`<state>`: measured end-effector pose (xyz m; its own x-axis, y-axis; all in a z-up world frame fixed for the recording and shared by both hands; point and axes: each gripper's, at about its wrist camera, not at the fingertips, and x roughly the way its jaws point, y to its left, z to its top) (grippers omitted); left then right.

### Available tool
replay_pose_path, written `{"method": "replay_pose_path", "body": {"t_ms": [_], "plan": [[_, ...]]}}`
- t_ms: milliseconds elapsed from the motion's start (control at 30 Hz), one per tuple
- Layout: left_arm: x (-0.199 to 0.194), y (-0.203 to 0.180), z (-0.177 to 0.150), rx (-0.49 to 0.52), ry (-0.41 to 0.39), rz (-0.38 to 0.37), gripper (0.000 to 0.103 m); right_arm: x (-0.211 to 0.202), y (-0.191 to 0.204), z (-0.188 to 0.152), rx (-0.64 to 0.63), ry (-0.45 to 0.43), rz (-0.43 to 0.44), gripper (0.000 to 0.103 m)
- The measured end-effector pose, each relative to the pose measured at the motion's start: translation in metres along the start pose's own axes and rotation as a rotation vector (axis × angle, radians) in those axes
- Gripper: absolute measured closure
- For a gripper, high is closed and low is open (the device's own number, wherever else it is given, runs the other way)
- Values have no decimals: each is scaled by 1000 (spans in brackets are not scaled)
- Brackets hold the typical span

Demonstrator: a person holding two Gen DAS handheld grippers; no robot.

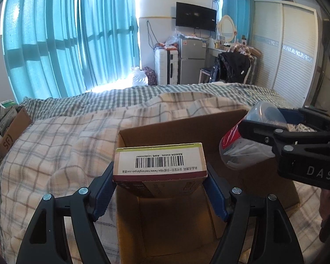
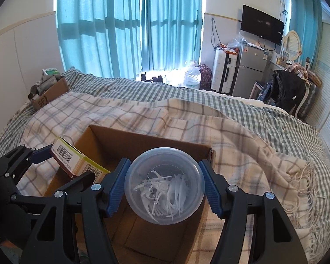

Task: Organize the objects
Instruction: 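Lower the product box and clear jar into the cardboard box and release both, then grasp the tape roll with the left tool while the right tool grasps the lace cloth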

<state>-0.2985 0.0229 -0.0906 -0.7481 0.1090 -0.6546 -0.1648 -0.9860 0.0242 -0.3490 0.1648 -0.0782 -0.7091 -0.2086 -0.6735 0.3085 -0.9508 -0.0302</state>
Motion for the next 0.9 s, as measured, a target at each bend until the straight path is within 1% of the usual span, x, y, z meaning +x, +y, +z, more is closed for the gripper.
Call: {"method": "replay_pose_path", "body": {"t_ms": [67,100,133,200,267,367,467,567,633,733,833,900], "plan": [[-6,0,0,-3,2,0,24,-12,1,1,0,-32,-20,31],[-10,-1,0,-2,-2,2,19,-19,0,2,8,-42,-23,25],[-16,-1,1,-2,-8,8,13,-25,0,4,15,-51,-22,25],[-32,0,2,-2,-33,21,8,-42,-1,7,24,-72,-21,25],[-47,3,3,-13,-42,28,6,-58,-1,9,21,-83,-36,25],[-68,9,0,-51,-27,47,4,-88,1,9,4,-102,-48,24],[-84,13,-9,-76,-17,50,4,-114,5,2,-19,-110,-39,22],[-94,11,-25,-76,0,74,4,-136,6,-13,-49,-106,-50,21],[-97,9,-36,-83,14,82,4,-143,5,-26,-61,-93,-43,21],[-96,6,-55,-111,50,73,4,-143,1,-48,-64,-65,-37,21],[-88,-3,-73,-119,80,99,4,-132,-3,-70,-73,-27,-45,21],[-80,-10,-86,-110,104,122,4,-121,-5,-86,-77,7,-32,21]]}}
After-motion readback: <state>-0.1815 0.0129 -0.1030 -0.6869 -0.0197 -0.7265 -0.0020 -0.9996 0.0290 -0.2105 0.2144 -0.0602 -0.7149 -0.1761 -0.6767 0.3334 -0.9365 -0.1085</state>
